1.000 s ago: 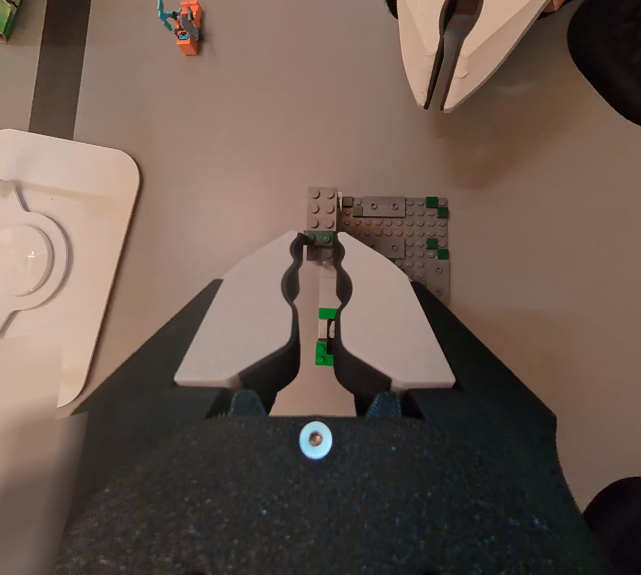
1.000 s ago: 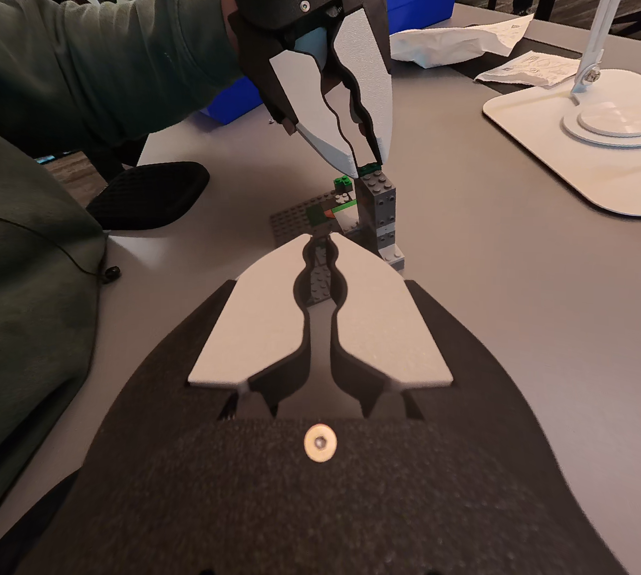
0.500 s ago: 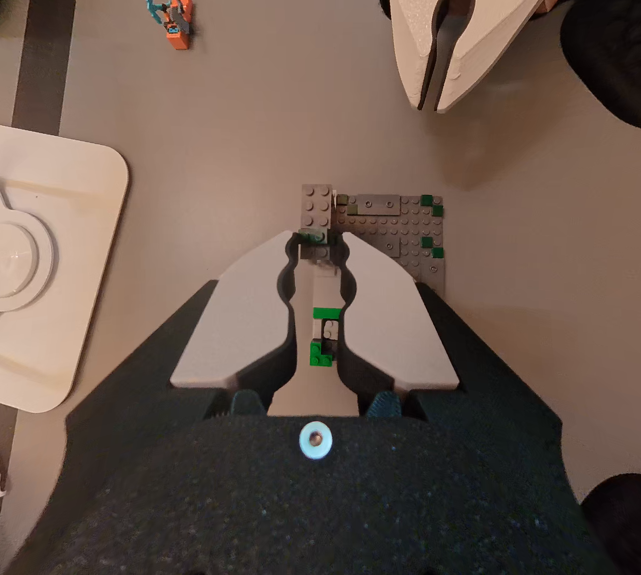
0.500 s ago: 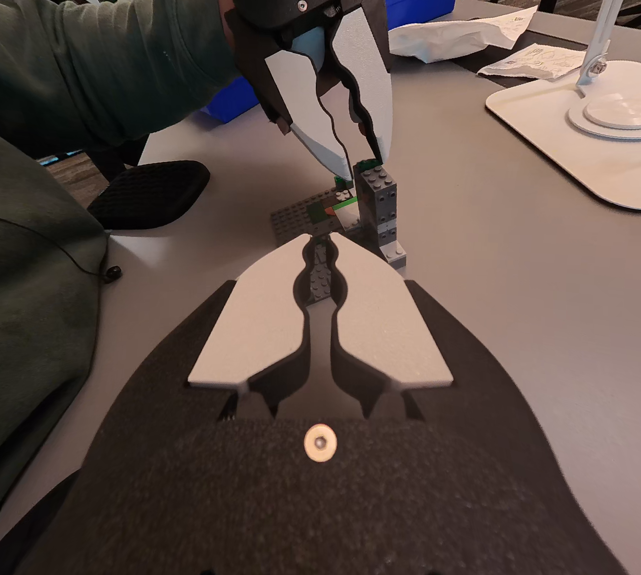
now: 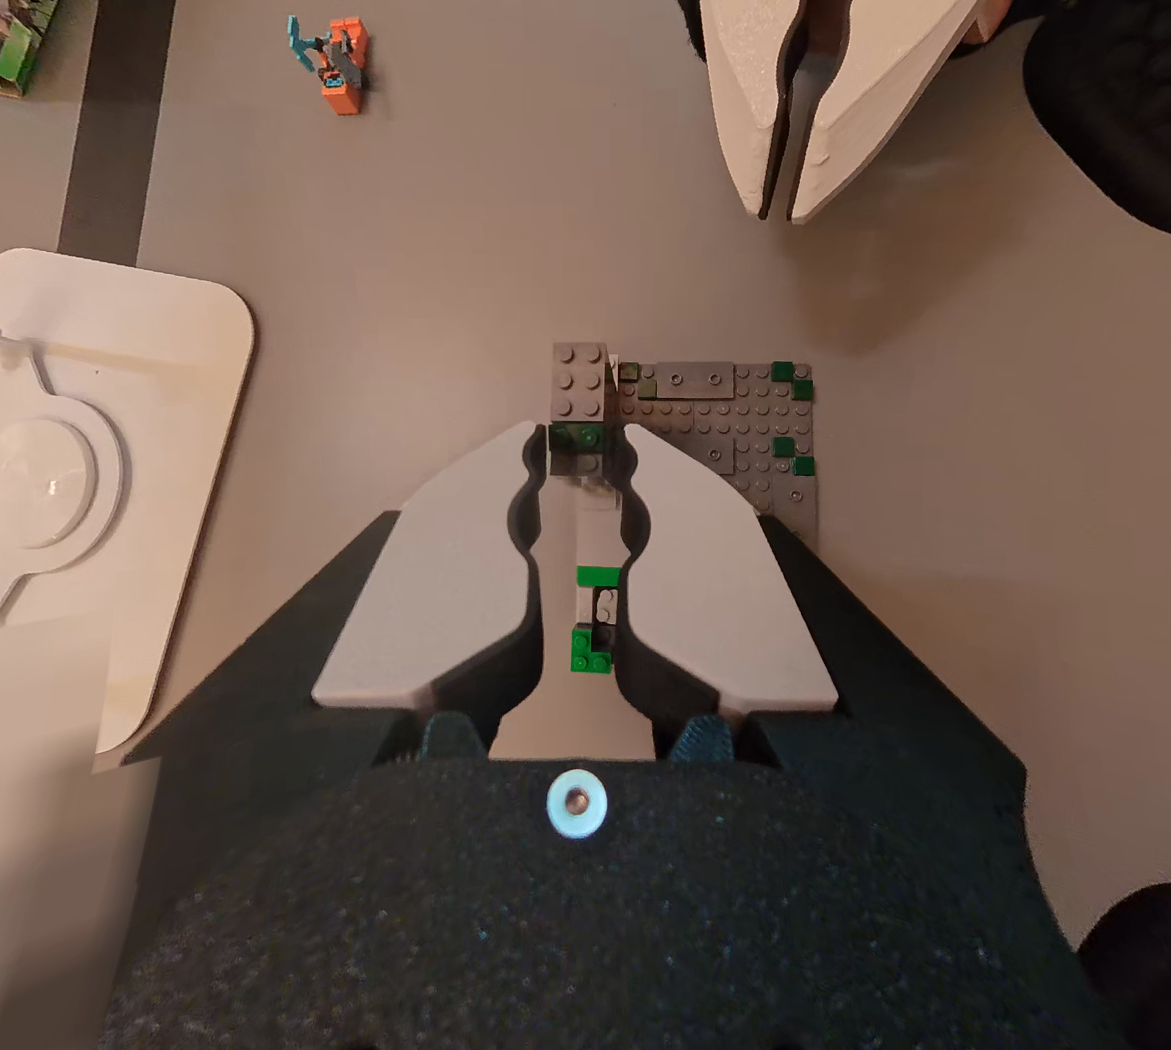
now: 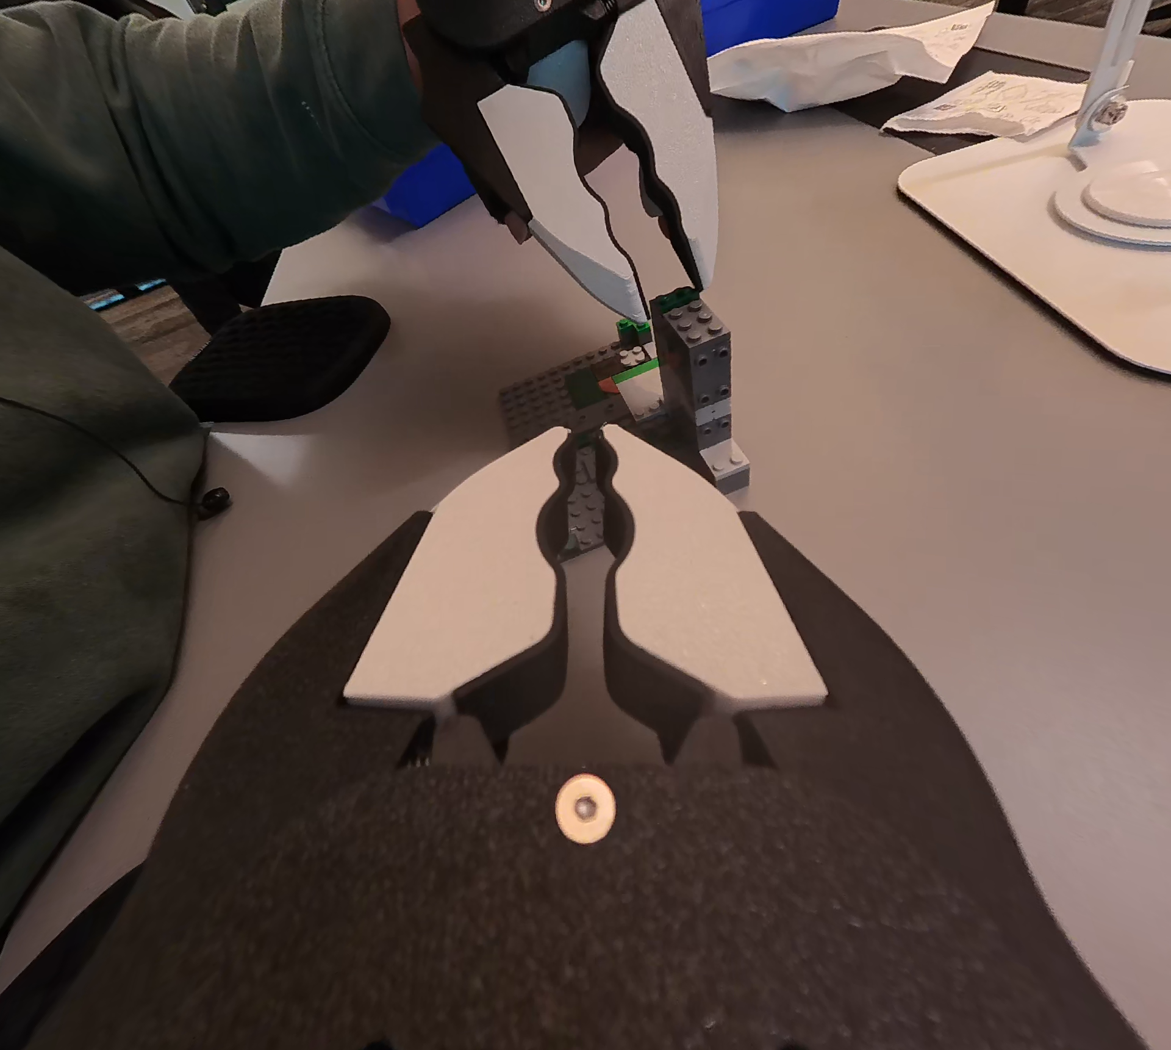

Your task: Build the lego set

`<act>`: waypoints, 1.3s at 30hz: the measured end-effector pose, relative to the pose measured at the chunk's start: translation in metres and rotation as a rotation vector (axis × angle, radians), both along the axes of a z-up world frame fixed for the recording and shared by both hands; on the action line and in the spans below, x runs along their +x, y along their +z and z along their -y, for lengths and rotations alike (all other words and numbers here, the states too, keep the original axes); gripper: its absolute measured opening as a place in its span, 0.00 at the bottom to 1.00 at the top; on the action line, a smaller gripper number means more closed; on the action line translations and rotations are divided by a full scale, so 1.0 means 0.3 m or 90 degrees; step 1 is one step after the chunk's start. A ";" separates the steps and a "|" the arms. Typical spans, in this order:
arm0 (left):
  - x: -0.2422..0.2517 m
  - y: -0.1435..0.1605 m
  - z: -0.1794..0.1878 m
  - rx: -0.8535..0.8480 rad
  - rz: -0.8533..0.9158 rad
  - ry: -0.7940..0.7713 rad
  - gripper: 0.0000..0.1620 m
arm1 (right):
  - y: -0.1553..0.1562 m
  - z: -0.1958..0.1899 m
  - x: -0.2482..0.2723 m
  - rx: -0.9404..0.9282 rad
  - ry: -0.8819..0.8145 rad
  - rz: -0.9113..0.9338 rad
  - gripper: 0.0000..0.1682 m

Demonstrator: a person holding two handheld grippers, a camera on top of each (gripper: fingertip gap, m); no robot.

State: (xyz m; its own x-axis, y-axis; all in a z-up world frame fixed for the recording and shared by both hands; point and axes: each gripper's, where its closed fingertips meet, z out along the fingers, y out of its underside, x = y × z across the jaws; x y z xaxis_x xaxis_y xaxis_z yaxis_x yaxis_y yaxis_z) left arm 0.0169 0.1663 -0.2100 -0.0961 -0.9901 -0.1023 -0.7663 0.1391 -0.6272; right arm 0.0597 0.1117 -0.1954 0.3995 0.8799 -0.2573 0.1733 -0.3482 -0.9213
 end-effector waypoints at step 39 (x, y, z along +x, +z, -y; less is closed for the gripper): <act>-0.293 -0.240 -0.151 -0.040 -0.126 0.077 0.07 | -0.041 0.010 -0.008 -0.015 0.018 0.007 0.05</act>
State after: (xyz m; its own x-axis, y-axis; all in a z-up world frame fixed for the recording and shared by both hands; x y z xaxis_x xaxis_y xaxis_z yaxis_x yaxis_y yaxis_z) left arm -0.0710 0.2115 -0.2821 0.0120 -0.9995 -0.0304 -0.8842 0.0036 -0.4671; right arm 0.0572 0.1087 -0.2077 0.3769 0.8847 -0.2743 0.1930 -0.3646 -0.9109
